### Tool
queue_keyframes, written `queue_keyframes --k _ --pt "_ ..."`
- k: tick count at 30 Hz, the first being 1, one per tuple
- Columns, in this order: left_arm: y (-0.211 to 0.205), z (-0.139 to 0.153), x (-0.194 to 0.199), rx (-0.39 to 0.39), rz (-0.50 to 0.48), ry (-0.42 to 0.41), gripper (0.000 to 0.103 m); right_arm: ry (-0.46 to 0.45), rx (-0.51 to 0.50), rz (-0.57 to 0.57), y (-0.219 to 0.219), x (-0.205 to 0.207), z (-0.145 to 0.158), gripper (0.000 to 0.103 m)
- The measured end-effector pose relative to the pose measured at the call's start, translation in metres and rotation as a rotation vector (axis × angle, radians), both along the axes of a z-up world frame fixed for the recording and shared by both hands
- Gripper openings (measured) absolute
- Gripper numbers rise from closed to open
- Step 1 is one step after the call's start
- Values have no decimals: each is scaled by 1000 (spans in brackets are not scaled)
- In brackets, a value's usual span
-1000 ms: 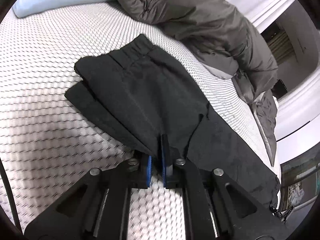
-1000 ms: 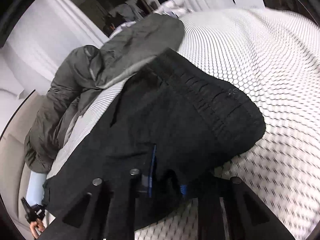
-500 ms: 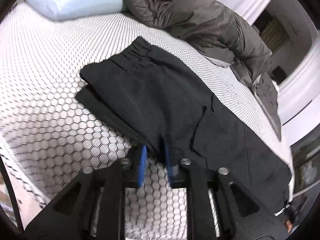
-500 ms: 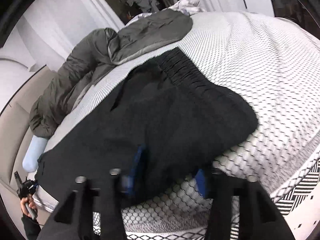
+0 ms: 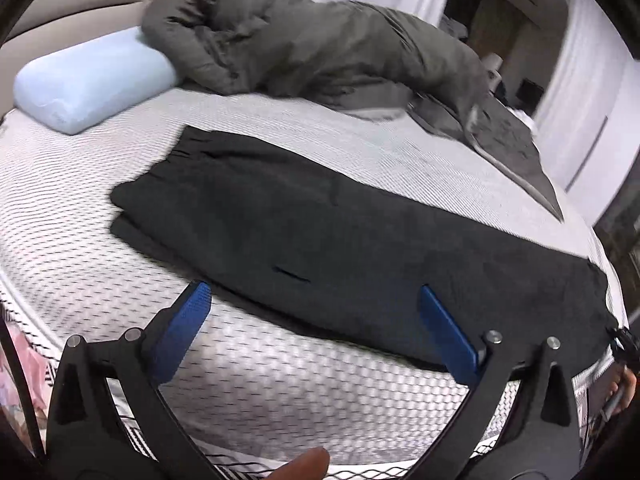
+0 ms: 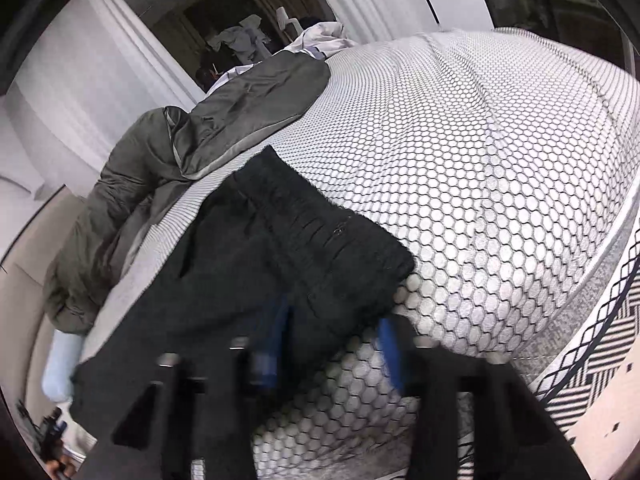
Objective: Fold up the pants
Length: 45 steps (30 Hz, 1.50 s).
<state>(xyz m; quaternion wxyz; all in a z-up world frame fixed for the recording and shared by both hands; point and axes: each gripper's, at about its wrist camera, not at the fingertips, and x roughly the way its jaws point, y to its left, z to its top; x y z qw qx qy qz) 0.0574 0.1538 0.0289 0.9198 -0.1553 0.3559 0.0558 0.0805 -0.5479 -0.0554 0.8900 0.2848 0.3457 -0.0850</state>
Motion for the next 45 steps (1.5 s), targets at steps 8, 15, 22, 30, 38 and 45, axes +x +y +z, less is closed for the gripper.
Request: queue_keyframes --k 8,15,22,30,38,45 --pt "-24 -29 16 18 26 62 102 36 -118 30 -15 -22 11 62" --pt "-33 -38 17 38 13 61 102 27 -282 137 -1 16 57 68" --pt "-30 -41 27 44 14 81 102 82 -270 220 6 107 58 78" --pt "-12 -51 38 17 40 111 102 106 -305 307 15 152 42 10" --pt "-15 -52 44 50 51 128 102 123 -340 217 1 162 53 16" --pt "-26 -36 31 69 41 89 102 43 -347 141 0 105 73 65"
